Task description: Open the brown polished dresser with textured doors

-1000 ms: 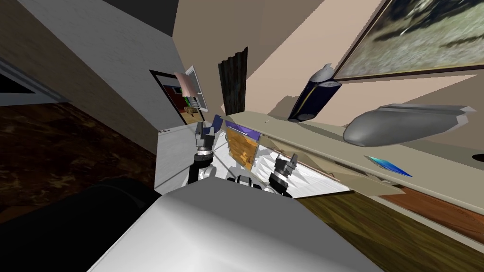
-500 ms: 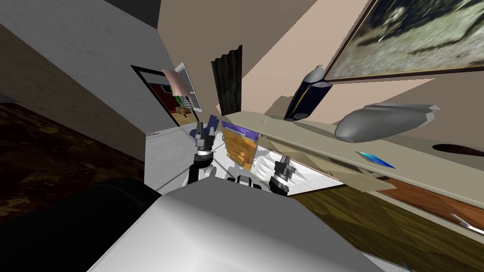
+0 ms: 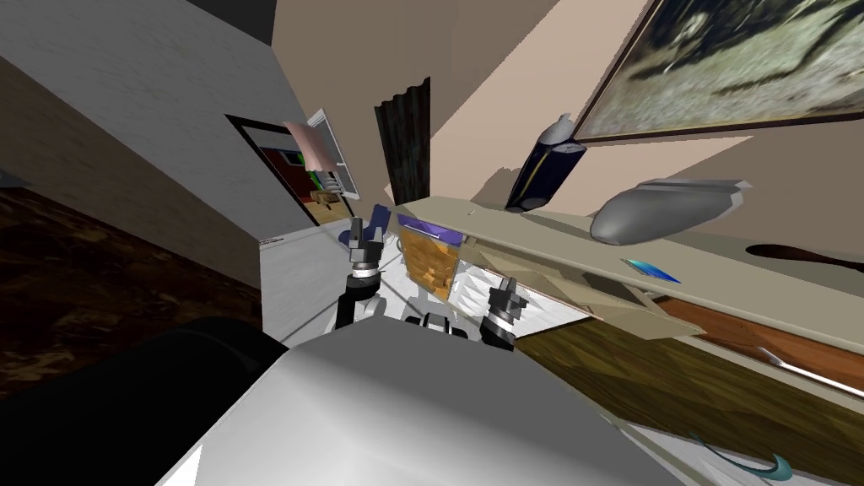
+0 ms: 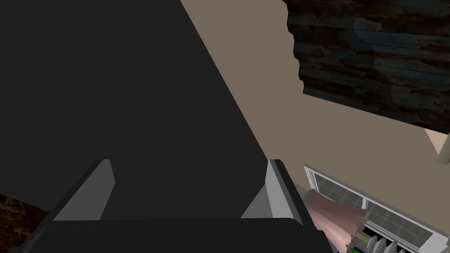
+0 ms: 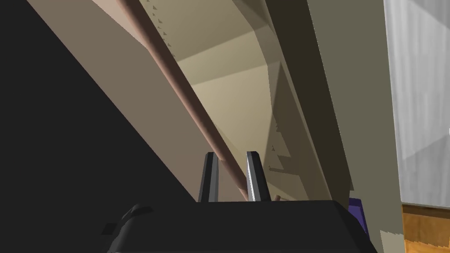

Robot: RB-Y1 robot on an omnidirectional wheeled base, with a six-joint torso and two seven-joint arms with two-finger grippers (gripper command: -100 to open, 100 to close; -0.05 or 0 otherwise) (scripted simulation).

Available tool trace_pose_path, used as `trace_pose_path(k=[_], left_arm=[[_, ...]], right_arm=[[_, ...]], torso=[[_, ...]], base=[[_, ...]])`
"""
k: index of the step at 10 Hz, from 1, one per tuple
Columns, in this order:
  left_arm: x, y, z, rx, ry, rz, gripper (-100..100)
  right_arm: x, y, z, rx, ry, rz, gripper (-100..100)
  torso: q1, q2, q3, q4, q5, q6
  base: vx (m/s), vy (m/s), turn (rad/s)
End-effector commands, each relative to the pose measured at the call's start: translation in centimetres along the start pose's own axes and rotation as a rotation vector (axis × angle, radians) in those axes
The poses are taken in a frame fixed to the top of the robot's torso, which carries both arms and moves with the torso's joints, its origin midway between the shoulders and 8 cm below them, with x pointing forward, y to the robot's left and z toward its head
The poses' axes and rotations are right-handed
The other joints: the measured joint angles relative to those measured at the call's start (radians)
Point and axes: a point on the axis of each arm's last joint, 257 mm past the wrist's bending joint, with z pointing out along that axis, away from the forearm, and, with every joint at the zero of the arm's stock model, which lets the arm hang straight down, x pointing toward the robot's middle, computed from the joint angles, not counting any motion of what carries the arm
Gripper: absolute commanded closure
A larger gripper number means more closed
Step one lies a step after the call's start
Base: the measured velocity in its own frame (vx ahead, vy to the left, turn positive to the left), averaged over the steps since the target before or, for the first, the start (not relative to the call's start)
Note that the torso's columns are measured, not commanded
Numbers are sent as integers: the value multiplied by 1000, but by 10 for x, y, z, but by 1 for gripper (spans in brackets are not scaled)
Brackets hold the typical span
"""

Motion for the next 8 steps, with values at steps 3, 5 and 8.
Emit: trace_pose_path(k=[3, 5, 8], left_arm=[[0, 0, 0, 0, 0, 0, 0], [0, 0, 0, 0, 0, 0, 0], [0, 0, 0, 0, 0, 0, 0]], right_arm=[[-9, -5, 10, -17, 13, -9, -100], [-14, -11, 17, -14, 23, -13, -100], [-20, -22, 29, -8, 35, -19, -100]], torso=[[-3, -10, -7, -4, -1, 0], [-6, -11, -6, -5, -3, 0], [-3, -8, -4, -5, -3, 0]], base=[[-48, -1, 44], [-24, -31, 55], [-26, -24, 51]])
